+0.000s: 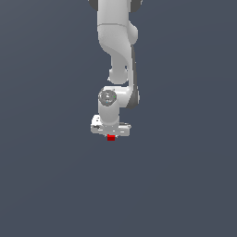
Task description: Pick up the red cube and move it to a goal position.
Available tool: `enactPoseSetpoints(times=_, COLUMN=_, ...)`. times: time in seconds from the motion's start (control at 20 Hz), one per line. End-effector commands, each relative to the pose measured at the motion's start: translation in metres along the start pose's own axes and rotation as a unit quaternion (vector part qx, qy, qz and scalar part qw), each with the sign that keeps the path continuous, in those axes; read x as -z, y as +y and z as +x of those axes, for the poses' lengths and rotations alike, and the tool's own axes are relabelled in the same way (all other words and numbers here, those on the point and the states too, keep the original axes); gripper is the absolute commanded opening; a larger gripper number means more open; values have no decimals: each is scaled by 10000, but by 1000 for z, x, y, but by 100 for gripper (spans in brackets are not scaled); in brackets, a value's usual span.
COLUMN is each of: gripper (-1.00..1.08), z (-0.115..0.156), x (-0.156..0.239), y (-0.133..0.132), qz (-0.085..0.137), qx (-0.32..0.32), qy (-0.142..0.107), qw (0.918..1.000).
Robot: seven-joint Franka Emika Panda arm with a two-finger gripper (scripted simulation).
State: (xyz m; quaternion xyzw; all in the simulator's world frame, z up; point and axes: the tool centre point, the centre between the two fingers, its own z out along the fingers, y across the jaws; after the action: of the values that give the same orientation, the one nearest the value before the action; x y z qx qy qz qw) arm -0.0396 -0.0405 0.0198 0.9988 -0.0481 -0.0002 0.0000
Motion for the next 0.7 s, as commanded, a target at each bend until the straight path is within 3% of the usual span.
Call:
enactPoseSetpoints(times=0.0, gripper=-100, z=0, x=0, y=0, qz=0, qx=0, qy=3, qw=10000)
enactPoseSetpoints(times=0.65, gripper=-100, z=-3, x=38, y=4, qz=0, qx=0, qy=3, qw=10000)
